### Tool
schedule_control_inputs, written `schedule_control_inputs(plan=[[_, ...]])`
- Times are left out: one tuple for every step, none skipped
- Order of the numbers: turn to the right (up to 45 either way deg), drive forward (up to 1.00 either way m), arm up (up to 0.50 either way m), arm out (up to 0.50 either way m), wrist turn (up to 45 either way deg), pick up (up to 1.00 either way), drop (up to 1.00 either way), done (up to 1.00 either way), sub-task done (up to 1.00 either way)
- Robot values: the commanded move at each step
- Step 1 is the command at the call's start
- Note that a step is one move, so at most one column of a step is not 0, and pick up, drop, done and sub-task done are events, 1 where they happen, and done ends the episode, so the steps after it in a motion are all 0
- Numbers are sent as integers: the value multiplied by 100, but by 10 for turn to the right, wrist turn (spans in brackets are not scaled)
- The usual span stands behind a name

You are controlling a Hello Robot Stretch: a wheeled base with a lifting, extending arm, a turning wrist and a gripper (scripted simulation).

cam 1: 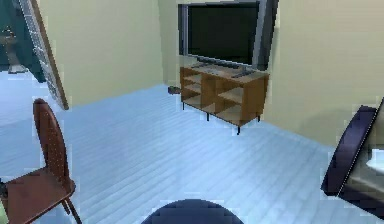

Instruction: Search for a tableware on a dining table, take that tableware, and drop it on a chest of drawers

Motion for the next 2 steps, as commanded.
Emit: schedule_control_inputs(plan=[[-30,0,0,0,0,0,0,0,0],[0,100,0,0,0,0,0,0,0]])
